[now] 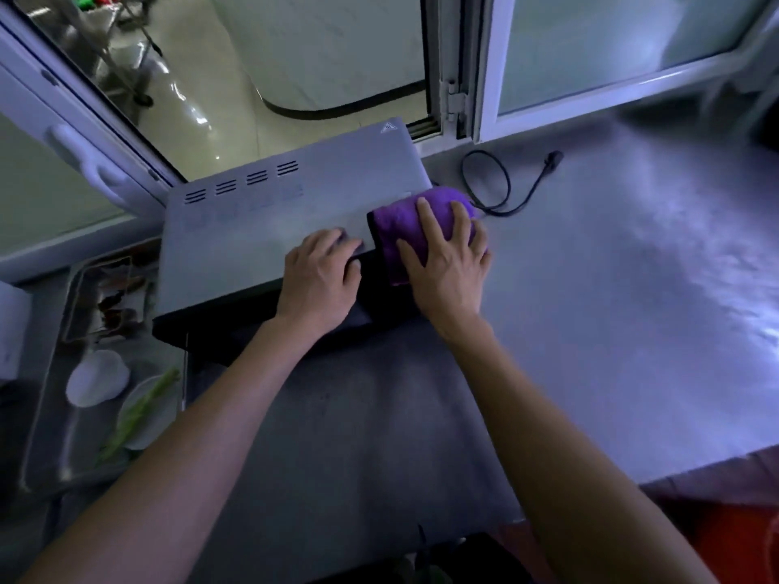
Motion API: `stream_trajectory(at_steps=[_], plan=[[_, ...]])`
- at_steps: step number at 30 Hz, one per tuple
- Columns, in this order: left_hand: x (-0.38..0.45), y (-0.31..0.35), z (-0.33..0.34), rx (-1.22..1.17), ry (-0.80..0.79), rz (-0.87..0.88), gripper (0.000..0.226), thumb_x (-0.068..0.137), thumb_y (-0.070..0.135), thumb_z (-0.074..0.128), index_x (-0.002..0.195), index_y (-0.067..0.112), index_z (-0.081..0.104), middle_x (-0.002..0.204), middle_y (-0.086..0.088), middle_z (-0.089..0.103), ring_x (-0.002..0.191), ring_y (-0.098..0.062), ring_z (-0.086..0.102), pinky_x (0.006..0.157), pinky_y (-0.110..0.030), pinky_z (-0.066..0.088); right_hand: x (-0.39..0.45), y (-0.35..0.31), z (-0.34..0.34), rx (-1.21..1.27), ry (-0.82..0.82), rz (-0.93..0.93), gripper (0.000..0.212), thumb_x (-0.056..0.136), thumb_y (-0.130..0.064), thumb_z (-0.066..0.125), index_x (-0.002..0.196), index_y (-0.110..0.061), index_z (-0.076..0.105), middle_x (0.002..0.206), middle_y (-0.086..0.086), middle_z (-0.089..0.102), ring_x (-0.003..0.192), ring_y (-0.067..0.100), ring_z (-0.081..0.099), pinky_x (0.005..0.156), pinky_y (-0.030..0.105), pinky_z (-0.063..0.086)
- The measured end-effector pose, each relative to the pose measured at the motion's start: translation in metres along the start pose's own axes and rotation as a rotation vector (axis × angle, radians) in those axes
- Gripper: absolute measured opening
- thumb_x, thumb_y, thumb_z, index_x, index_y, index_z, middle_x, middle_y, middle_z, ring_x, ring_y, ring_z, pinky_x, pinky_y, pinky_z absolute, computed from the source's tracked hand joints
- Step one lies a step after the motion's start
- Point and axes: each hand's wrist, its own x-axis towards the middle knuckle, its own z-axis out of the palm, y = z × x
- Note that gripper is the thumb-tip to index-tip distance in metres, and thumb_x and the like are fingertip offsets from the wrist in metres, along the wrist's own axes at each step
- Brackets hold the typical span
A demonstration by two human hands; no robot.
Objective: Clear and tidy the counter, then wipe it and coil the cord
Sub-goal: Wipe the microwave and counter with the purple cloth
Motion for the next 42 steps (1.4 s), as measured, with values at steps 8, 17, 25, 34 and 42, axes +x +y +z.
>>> stream_trajectory(at_steps=[8,17,25,34,42], plan=[[-0.014,-0.003,0.004,0.075,-0.044,0.057,0.044,0.101,0.022,0.048,0.144,0.014,0.049,0.151,-0.011,0.042,0.14,-0.033,0.037,0.111,-0.052,0.034,-0.029,-0.014,0.031,0.45,0.148,0.275,0.073,0.097,-0.049,0.048,0.158,-0.028,0.016,0.165,0.013,0.006,0.149,0.036,0.014,0.118,0.051,0.02],[-0.04,-0.049,-0.008,0.004,-0.003,0.204,0.043,0.099,0.014,0.048,0.141,0.01,0.054,0.149,-0.01,0.048,0.139,-0.029,0.043,0.11,-0.051,0.037,-0.055,-0.064,0.072,0.671,0.05,0.508,0.078,0.102,-0.045,0.042,0.158,-0.021,-0.006,0.164,0.017,-0.016,0.152,0.037,-0.006,0.12,0.06,0.005],[-0.077,-0.149,-0.03,-0.025,0.051,0.24,0.042,0.095,0.013,0.048,0.135,0.01,0.06,0.142,-0.008,0.056,0.133,-0.026,0.049,0.109,-0.046,0.04,-0.109,-0.163,0.119,0.759,-0.008,0.546,0.072,0.101,-0.037,0.047,0.155,-0.001,0.016,0.164,0.018,-0.016,0.151,0.037,-0.008,0.121,0.056,0.001],[-0.115,-0.243,-0.056,-0.045,0.032,0.305,0.044,0.092,0.004,0.044,0.131,0.005,0.063,0.138,-0.01,0.059,0.13,-0.023,0.051,0.114,-0.035,0.037,-0.155,-0.265,0.168,0.617,-0.036,0.53,0.078,0.083,-0.047,0.023,0.137,0.004,0.049,0.152,0.023,0.035,0.142,0.034,0.021,0.116,0.042,0.017],[-0.118,-0.26,-0.064,-0.068,-0.01,0.333,0.044,0.095,0.014,0.038,0.13,0.008,0.064,0.136,-0.007,0.059,0.13,-0.02,0.049,0.113,-0.04,0.039,-0.185,-0.301,0.185,0.67,-0.021,0.476,0.067,0.089,-0.044,0.031,0.128,0.004,0.057,0.155,0.031,0.023,0.148,0.041,0.005,0.119,0.051,0.009]])
